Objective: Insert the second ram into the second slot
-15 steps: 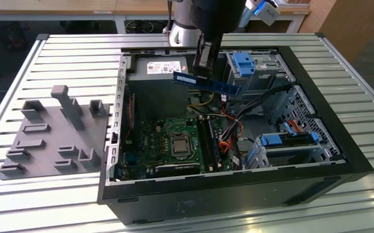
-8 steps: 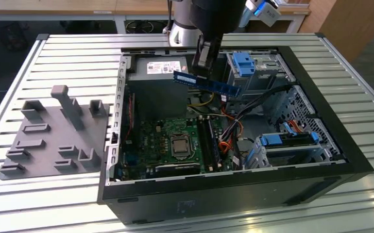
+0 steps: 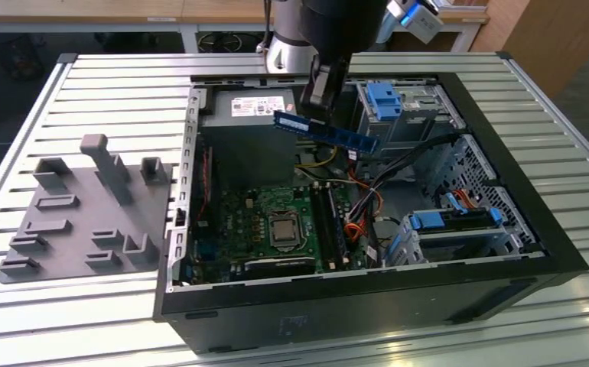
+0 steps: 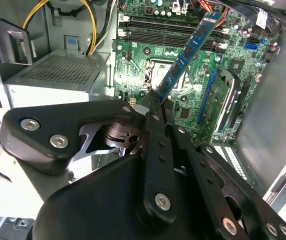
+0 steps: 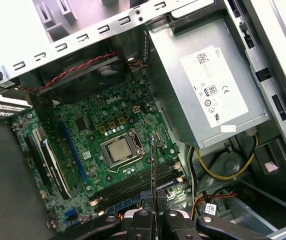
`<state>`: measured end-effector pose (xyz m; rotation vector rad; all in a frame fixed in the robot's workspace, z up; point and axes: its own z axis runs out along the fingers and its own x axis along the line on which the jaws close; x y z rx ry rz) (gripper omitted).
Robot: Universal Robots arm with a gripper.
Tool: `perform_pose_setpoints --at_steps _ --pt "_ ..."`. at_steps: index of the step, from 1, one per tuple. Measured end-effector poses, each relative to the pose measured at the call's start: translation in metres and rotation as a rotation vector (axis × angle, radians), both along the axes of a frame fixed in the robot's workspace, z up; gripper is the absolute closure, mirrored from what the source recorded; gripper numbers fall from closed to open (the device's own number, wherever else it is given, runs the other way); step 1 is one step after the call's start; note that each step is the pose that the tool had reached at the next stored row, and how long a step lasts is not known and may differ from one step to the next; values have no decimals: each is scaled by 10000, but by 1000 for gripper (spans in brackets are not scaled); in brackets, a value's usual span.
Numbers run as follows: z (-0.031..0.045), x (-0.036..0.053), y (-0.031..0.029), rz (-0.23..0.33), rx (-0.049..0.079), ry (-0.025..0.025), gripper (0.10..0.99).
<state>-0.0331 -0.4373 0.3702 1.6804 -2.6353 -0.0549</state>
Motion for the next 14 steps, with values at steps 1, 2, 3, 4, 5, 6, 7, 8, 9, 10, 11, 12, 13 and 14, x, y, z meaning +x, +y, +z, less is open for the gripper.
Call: perform_pose_setpoints --at_steps 1,2,3,4,5,6,7,8,9,10,11,12,13,14 --pt "0 0 0 -45 0 0 949" --pt "0 0 0 -89 0 0 949" --pt "0 0 0 -131 0 0 949" --pt "0 0 0 -173 0 0 949" --pt "0 0 0 -215 0 0 949" --pt "0 0 0 -257 0 0 949" --pt "0 0 0 -302 0 0 949" --pt "0 0 0 -343 0 0 949" --pt "0 0 0 -385 0 0 949" --pt "0 0 0 -428 0 0 949" --pt "0 0 0 -470 0 0 949" --pt "0 0 0 -514 0 0 949" --pt "0 0 0 -557 0 0 949" --pt "0 0 0 -601 0 0 949"
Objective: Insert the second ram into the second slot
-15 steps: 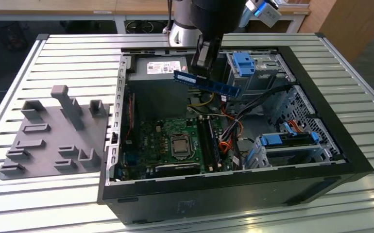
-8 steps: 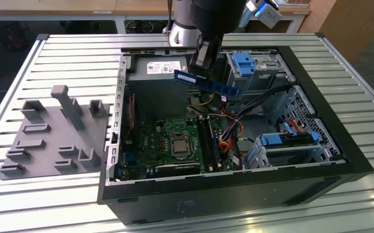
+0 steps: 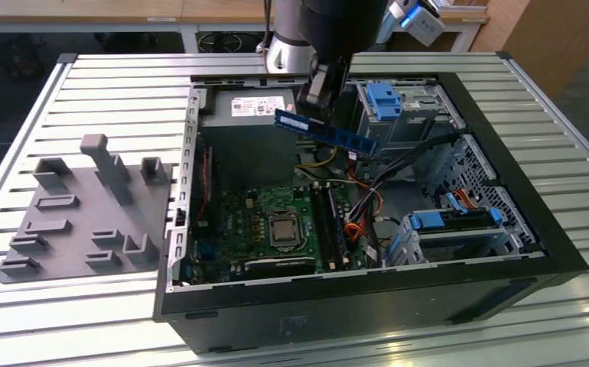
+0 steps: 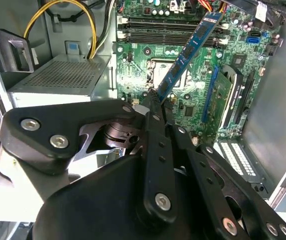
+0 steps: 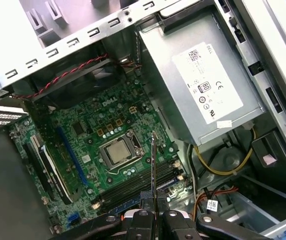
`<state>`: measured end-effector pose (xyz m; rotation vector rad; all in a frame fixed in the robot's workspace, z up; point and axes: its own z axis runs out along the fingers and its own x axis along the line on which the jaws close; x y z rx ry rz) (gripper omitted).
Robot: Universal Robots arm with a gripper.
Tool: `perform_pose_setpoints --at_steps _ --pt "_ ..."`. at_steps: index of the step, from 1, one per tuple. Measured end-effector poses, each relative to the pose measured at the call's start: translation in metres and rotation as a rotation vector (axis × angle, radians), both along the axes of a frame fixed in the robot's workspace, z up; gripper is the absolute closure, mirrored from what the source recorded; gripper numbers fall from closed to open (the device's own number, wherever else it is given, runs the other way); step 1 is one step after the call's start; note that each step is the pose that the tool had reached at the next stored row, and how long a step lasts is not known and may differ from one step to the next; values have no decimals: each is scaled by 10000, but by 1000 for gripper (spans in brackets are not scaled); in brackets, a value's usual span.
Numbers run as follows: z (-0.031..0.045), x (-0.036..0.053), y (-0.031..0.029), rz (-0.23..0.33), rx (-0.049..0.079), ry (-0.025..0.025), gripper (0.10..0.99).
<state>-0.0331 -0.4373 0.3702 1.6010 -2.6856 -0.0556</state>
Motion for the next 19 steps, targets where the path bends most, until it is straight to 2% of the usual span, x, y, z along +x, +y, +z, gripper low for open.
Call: perform_pose_setpoints --at_steps 19 --pt "0 0 0 -883 -3 0 949"
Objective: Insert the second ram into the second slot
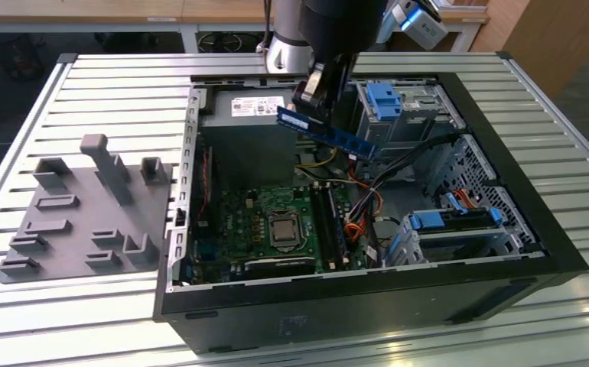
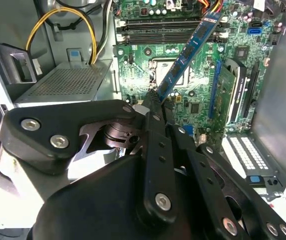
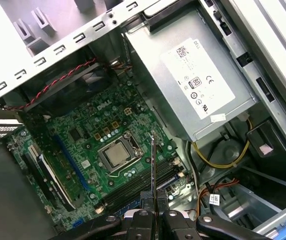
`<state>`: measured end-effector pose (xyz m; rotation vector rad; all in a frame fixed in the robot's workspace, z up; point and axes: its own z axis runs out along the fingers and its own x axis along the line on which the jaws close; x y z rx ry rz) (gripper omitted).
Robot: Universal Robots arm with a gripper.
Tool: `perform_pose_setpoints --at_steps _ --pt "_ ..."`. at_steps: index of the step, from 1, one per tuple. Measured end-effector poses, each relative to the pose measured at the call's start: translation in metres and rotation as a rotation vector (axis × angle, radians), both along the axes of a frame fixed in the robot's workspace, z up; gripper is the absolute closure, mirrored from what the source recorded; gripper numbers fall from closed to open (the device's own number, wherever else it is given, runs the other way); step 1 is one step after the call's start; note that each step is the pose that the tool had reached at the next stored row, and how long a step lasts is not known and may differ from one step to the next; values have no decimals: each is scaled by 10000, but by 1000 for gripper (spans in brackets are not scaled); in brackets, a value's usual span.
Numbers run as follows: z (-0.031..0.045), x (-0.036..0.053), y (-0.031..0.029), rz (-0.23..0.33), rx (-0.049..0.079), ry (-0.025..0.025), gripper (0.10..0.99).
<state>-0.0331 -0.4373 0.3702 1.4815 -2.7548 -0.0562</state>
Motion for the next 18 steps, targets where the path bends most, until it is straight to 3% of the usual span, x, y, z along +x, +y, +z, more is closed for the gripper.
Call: perform_pose_setpoints --at_steps 18 --pt "0 0 0 -884 0 0 949"
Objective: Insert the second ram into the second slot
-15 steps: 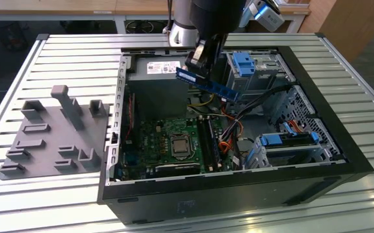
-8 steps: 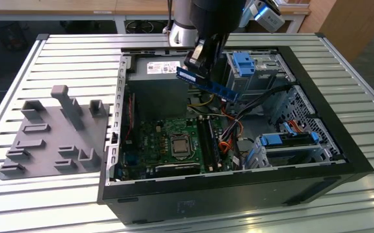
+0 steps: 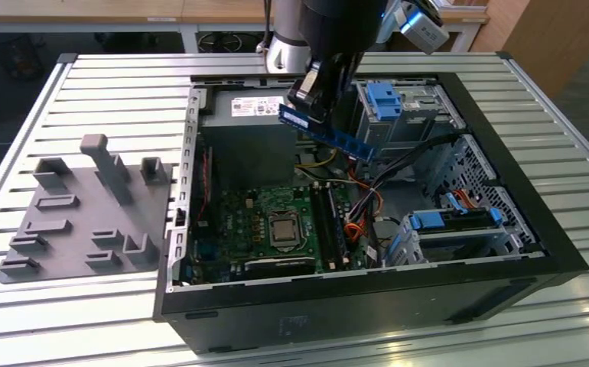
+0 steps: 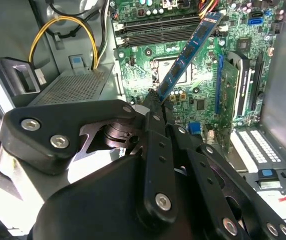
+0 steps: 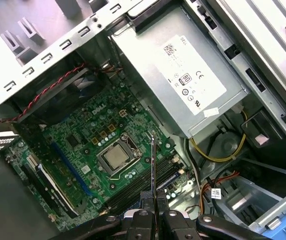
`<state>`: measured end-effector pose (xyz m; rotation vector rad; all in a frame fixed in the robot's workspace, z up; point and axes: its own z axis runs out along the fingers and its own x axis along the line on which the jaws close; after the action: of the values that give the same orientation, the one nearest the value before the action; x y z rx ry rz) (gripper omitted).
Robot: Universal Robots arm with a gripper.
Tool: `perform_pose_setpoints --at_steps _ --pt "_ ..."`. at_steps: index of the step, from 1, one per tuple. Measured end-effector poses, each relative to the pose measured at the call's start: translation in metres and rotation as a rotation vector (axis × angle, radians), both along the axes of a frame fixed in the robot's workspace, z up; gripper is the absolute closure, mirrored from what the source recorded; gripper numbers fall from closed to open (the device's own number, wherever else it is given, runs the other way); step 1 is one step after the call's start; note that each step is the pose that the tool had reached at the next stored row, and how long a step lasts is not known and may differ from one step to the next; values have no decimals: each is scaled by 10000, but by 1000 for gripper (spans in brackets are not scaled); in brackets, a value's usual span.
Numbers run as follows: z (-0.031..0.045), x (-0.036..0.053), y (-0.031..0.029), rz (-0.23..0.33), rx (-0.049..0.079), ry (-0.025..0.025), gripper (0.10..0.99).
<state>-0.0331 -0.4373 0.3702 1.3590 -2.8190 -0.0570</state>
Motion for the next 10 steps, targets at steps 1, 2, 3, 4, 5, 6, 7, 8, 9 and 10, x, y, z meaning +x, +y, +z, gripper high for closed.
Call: perform_pose_setpoints --at_steps 1,2,3,4,5,6,7,8,9,10 --pt "0 0 0 -59 0 0 949" --pt "0 0 0 -116 -1 0 949" --pt "0 0 0 -174 -1 1 949" --pt "0 0 0 -237 0 0 949" --pt "0 0 0 -297 0 0 949" --pt "0 0 0 -357 -1 0 949" --pt "0 0 0 -417 0 0 949" --pt "0 0 0 -479 -1 0 949" --pt "0 0 0 -540 0 0 949" --pt "0 0 0 -601 -1 0 949"
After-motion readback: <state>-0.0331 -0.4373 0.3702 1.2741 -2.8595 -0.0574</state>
